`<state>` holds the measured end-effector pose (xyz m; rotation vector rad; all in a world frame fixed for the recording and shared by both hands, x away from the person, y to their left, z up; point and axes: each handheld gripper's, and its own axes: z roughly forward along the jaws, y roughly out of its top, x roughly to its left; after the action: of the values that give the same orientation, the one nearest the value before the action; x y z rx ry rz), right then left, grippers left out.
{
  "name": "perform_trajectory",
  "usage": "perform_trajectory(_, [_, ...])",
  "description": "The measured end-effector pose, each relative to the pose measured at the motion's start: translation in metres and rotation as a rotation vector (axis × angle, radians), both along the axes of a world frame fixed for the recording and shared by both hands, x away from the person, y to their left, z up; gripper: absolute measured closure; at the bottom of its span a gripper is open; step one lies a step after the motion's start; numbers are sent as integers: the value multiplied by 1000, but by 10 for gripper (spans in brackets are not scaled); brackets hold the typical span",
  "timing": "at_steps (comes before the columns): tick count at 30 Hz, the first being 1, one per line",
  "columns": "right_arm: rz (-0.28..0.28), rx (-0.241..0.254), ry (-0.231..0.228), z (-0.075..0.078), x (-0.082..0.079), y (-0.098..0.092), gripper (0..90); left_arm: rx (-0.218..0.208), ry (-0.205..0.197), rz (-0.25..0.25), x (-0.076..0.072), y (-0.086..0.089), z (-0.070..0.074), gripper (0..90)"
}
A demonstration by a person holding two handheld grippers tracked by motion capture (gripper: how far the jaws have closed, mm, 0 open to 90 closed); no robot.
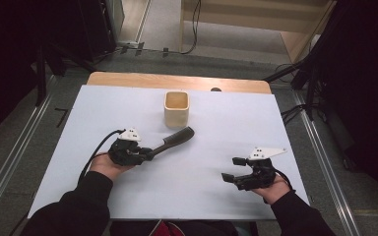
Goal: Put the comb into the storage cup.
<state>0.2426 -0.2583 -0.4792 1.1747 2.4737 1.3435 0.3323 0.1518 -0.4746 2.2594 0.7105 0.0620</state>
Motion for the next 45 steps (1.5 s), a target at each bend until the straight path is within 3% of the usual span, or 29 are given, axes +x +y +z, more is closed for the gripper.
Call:
perform_trajectory(4, [-3,5,0,0,0,0,189,-15,10,-15,-1,-4,3,733])
perform_trajectory(8, [-3,7,0,1,0,0,189,-76,57,-13,0,-7,6,732])
perform_trajectory(18, [-6,12,-9,2,-1,1,190,-112,70,-1,3,-25,12,732])
perform_trajectory(26, [-19,22,-15,5,-2,2,189,-127,54,11,4,-43,16,731])
perform_trajectory(32, [-34,33,-11,7,-1,4,191,-161,46,51,4,-53,19,731])
perform_trajectory(39, [-58,42,-21,10,0,7,190,-158,24,63,3,-64,21,731])
perform_trajectory(45, [-80,52,-22,13,1,10,190,-190,10,91,2,-75,23,731])
